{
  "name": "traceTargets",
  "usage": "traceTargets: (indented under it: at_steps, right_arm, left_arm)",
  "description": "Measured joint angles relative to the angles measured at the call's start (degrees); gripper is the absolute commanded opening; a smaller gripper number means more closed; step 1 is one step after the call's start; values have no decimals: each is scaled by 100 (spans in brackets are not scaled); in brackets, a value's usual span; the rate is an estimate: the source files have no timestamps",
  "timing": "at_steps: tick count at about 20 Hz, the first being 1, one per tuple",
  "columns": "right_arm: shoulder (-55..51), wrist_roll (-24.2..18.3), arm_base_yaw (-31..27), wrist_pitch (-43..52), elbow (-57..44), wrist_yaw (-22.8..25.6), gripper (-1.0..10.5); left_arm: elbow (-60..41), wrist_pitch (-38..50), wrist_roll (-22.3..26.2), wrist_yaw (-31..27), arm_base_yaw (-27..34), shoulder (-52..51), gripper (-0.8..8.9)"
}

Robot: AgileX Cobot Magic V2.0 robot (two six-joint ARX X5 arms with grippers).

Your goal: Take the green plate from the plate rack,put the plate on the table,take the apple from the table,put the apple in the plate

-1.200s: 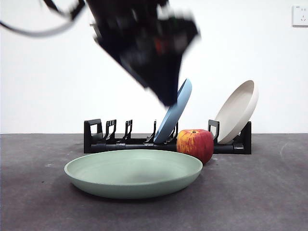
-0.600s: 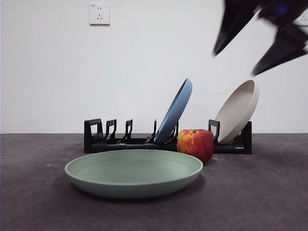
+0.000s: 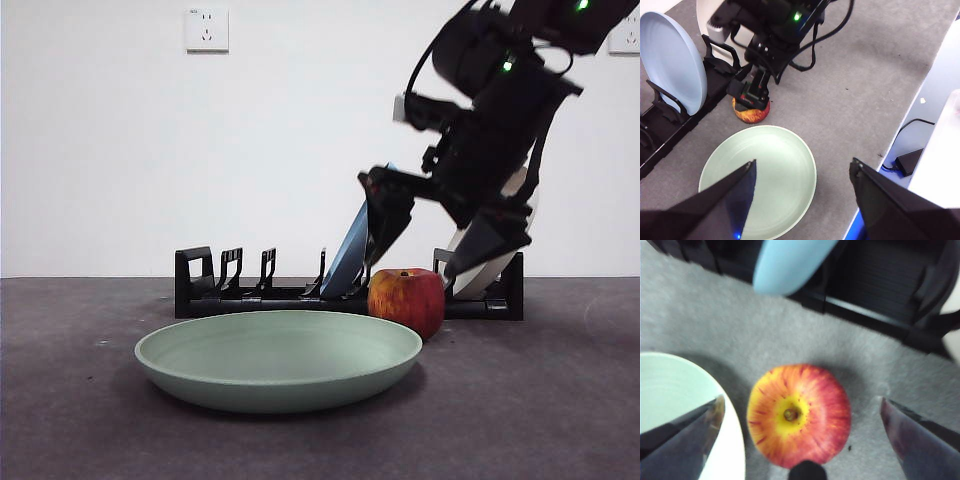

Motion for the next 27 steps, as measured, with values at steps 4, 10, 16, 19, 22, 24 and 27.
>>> traceTargets:
  at_steps: [4, 10, 16, 19, 22, 24, 27]
  right_arm:
    - [356, 7, 2, 192, 0, 17, 729]
    - [448, 20, 2, 354, 0, 22, 583]
    - [461, 85, 2, 164, 0, 4, 194]
    - [461, 85, 2, 168, 0, -2, -19]
    - [446, 85, 2, 168, 0, 0, -13]
    - [197, 85, 26, 63, -2, 22, -13]
    - [-612, 85, 275, 74, 0, 9, -13]
  left_arm:
    - [0, -2, 0, 0, 0, 0, 314]
    - [0, -2, 0, -2, 0, 0, 314]
    - [0, -2, 0, -7, 0, 0, 314]
    - [0, -2, 0, -15, 0, 0, 314]
    - [0, -2, 0, -17, 0, 0, 314]
    - [0, -2, 0, -20, 0, 0, 314]
    - [0, -2, 0, -20, 0, 0, 314]
